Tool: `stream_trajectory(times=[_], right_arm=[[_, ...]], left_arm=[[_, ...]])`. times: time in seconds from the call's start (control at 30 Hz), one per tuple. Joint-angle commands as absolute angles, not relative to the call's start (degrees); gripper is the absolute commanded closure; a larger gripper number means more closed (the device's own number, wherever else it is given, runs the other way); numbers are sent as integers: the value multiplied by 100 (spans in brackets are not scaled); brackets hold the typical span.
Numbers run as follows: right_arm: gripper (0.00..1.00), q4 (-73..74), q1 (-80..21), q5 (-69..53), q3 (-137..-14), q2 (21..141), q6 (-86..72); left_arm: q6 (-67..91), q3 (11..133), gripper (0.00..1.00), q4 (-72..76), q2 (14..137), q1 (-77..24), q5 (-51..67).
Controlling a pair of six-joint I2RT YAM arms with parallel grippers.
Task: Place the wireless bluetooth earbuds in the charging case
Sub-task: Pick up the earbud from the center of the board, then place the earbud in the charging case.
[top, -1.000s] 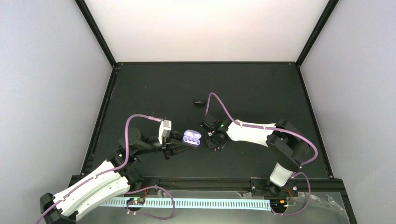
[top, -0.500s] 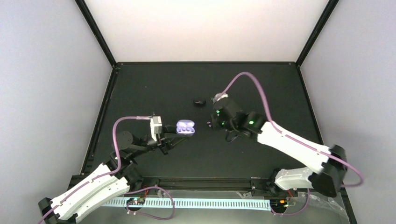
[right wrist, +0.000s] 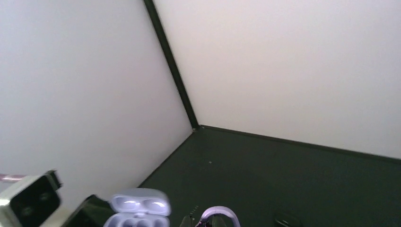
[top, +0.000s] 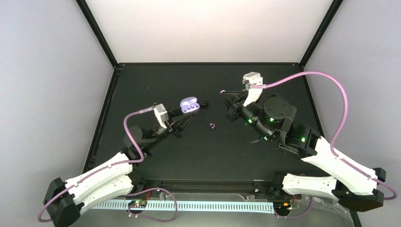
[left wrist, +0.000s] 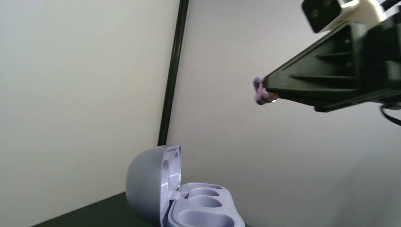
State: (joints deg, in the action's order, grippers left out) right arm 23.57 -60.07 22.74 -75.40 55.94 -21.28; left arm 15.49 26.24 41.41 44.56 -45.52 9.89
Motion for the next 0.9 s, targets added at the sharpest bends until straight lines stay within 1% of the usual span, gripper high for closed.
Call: stream_trajectory(times=[0.0, 0.13, 0.27, 0.57, 0.87], right_arm=[[99, 1413, -6639, 2942, -7474, 5755, -1468], [99, 914, -7129, 3222, -7500, 6038, -981], [99, 723, -7480, 3366, -7681, 6431, -643], [99, 425, -7655, 3180, -7946, 6979, -484], [99, 529, -7651, 3036, -8288, 7430, -546]], left_arm=[[1199, 2837, 99, 5301, 4643, -4588, 671], [1200, 2787, 98, 5517, 4745, -4588, 650], [1103, 2751, 98, 5443, 4704, -4603, 572], [664, 2751, 99, 5155, 4594, -4667, 266], [571, 2795, 98, 4885, 4537, -4714, 44]])
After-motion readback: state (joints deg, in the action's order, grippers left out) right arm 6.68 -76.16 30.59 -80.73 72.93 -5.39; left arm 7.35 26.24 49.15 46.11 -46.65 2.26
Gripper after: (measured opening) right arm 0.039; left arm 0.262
